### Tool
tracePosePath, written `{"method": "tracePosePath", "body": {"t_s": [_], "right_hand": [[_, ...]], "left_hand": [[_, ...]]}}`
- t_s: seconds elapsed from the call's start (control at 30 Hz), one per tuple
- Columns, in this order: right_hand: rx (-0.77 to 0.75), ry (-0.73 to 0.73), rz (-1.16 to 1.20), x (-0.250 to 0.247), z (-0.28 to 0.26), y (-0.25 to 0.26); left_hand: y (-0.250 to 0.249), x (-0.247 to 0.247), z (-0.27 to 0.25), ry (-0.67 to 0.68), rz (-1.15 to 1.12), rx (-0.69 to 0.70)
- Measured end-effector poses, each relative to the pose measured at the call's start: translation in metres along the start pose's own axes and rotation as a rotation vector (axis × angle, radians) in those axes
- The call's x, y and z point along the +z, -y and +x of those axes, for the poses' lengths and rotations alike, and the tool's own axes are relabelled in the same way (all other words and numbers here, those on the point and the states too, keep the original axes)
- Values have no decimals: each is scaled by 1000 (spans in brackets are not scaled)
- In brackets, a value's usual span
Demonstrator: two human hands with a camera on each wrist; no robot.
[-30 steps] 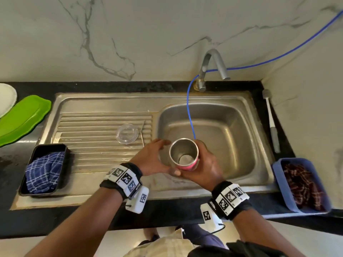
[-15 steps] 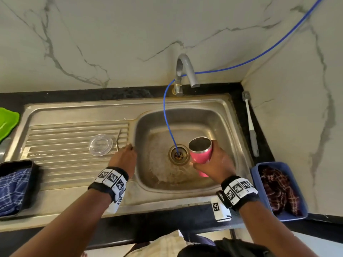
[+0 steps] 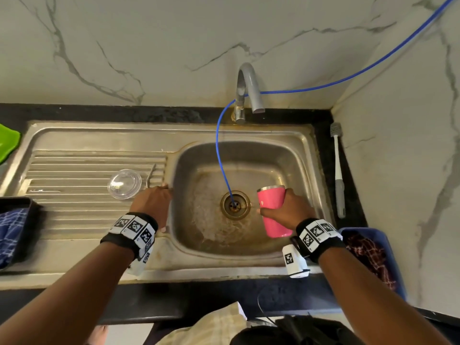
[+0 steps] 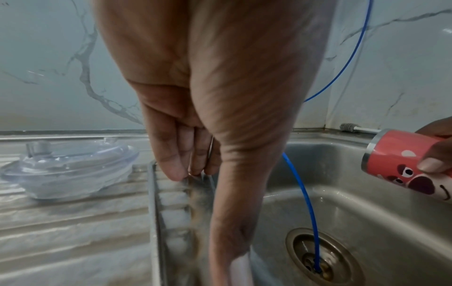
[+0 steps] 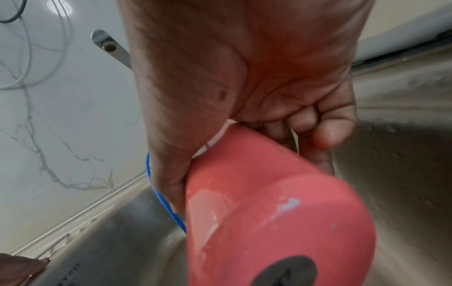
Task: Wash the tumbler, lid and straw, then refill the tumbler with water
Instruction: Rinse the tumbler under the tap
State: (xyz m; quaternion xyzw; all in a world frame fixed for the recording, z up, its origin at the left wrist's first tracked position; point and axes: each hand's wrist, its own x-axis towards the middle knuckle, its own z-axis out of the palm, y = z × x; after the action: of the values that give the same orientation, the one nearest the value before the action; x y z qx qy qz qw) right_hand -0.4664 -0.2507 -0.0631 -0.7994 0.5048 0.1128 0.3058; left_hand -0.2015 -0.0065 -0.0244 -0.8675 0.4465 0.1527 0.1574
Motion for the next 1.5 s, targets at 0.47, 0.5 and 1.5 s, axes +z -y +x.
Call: {"method": "tracePosePath", "body": {"t_s": [0.47,0.5,1.5], "right_hand": [[-15,32,-252,-28,12,18],[-21,30,-263,-30,13,20],[-33,195,-471,-58,34,47]], "left_hand": [[-2,-13,1,22,131,44],[-2,-13,1,16,133,42],[7,-5,0,5,5,54]]}}
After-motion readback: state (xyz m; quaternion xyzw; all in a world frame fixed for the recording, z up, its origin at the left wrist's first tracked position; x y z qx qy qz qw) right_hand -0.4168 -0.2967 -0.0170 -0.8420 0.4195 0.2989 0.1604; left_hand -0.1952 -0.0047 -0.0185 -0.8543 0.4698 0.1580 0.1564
